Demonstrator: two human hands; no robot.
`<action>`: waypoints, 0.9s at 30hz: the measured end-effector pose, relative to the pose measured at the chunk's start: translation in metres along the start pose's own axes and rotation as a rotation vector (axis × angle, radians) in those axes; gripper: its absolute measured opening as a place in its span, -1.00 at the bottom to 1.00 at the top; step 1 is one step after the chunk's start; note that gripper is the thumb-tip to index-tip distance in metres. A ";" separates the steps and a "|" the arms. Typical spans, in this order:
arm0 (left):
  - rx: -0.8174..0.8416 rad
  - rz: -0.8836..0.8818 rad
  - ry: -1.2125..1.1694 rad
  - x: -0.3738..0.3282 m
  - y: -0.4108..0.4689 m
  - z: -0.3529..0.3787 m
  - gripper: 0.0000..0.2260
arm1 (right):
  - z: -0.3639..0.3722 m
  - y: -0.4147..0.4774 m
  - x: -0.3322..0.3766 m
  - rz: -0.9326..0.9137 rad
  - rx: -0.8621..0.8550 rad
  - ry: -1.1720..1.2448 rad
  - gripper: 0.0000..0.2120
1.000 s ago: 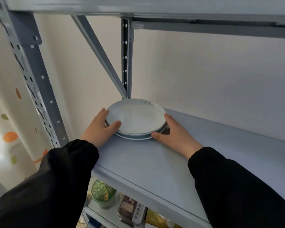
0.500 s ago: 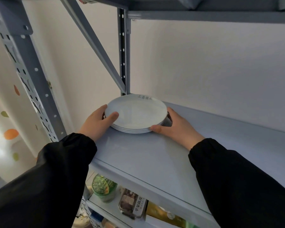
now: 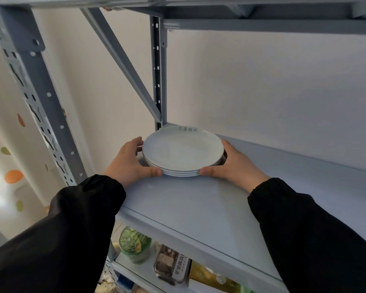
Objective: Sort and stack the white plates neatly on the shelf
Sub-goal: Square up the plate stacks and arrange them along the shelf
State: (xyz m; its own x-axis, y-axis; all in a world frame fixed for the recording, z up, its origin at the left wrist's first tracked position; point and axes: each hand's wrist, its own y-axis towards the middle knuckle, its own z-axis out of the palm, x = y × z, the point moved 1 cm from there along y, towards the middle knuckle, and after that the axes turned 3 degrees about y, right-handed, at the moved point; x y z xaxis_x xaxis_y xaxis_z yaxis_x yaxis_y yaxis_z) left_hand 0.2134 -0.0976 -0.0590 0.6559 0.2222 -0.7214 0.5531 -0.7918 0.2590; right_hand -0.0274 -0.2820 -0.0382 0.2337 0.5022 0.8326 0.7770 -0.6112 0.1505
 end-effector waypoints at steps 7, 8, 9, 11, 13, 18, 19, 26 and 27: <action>0.062 0.028 -0.023 -0.005 0.000 0.000 -0.34 | -0.002 0.001 -0.001 0.045 -0.009 0.019 -0.07; 0.067 0.023 -0.031 -0.006 -0.001 -0.001 -0.30 | -0.003 0.000 -0.001 0.056 -0.007 0.020 -0.07; 0.068 0.010 -0.027 -0.007 -0.002 -0.002 -0.25 | -0.005 -0.002 0.000 0.065 -0.005 0.022 -0.06; 0.080 -0.022 0.006 -0.009 -0.002 -0.004 -0.13 | -0.007 -0.007 0.001 0.075 0.003 0.026 -0.06; 0.108 -0.056 0.049 -0.014 -0.004 -0.005 -0.01 | -0.012 -0.015 0.001 0.085 0.002 0.039 -0.11; 0.187 -0.042 0.080 -0.041 -0.011 0.012 0.16 | -0.037 -0.053 0.001 0.098 -0.014 0.042 -0.20; 0.210 -0.036 0.078 -0.048 -0.013 0.017 0.17 | -0.043 -0.062 -0.001 0.097 -0.016 0.032 -0.22; 0.259 0.043 0.036 -0.099 -0.032 0.069 0.03 | -0.092 -0.139 -0.010 0.122 -0.081 -0.009 -0.42; 0.270 0.053 0.032 -0.107 -0.035 0.075 0.01 | -0.097 -0.151 -0.015 0.127 -0.095 -0.001 -0.42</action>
State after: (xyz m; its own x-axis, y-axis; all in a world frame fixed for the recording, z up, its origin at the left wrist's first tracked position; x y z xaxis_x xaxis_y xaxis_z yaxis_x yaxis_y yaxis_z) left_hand 0.0851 -0.1360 -0.0394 0.6983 0.1912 -0.6898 0.3639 -0.9247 0.1121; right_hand -0.2051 -0.2567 -0.0218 0.3272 0.4180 0.8474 0.6822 -0.7251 0.0943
